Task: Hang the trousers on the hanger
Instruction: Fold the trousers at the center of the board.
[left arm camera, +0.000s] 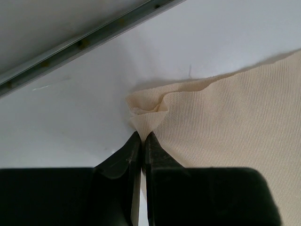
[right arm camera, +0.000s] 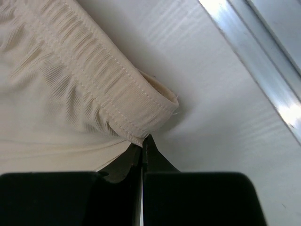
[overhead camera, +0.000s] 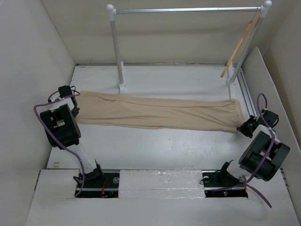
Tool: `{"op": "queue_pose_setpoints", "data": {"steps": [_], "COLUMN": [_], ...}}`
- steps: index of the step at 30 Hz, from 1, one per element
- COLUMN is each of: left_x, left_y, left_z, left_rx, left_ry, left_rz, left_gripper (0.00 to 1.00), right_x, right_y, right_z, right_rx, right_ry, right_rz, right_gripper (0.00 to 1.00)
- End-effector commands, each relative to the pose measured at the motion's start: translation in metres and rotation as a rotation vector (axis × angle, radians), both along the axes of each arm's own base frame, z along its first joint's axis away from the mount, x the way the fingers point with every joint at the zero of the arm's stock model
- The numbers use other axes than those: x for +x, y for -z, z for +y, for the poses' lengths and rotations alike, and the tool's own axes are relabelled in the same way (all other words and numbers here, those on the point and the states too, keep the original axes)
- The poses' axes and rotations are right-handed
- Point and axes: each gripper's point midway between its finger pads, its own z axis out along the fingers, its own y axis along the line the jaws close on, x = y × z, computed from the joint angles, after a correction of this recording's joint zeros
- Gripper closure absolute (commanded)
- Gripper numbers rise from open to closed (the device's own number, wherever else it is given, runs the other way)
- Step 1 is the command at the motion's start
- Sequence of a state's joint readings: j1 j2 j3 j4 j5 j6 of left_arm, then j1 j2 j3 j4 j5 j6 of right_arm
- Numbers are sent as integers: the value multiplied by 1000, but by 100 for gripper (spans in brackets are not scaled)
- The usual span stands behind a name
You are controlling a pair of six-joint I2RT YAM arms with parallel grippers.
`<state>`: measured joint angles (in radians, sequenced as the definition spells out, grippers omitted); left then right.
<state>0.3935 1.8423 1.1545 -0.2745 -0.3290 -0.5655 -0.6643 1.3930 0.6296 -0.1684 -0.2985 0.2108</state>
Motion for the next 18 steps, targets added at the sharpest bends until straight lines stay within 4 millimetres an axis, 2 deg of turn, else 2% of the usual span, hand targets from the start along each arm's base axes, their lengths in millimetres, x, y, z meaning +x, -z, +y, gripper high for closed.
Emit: {"op": "queue_pose_setpoints", "data": {"steps": [1, 5, 8, 12, 13, 14, 16, 17, 18], "left_x": [-41, -51, -68, -87, -93, -95, -99, -99, -97], "left_y": [-9, -17, -23, -37, -34, -34, -35, -35, -37], "left_z": [7, 7, 8, 8, 7, 6, 6, 6, 5], "left_rx": [55, 79, 110, 146, 148, 150, 155, 152, 145], "left_ry": [-41, -50, -77, -101, -106, -106, -119, -122, -122], "left_rz": [117, 118, 152, 170, 180, 180, 183, 183, 174], "left_gripper": [100, 100, 100, 100, 100, 100, 100, 89, 79], "right_x": [-29, -54, -71, -93, -98, -101, -102, -100, -96], "right_y": [-3, -10, -18, -24, -23, -22, -21, -23, -27], "right_z": [-15, -27, -32, -23, -19, -17, -14, -10, -10], "right_rx": [-58, -80, -93, -119, -129, -137, -136, -114, -105], "right_ry": [16, 55, 75, 33, 34, 38, 39, 24, 17], "right_rz": [41, 61, 79, 135, 134, 134, 130, 119, 103], "right_gripper": [100, 100, 100, 100, 100, 86, 68, 52, 46]}}
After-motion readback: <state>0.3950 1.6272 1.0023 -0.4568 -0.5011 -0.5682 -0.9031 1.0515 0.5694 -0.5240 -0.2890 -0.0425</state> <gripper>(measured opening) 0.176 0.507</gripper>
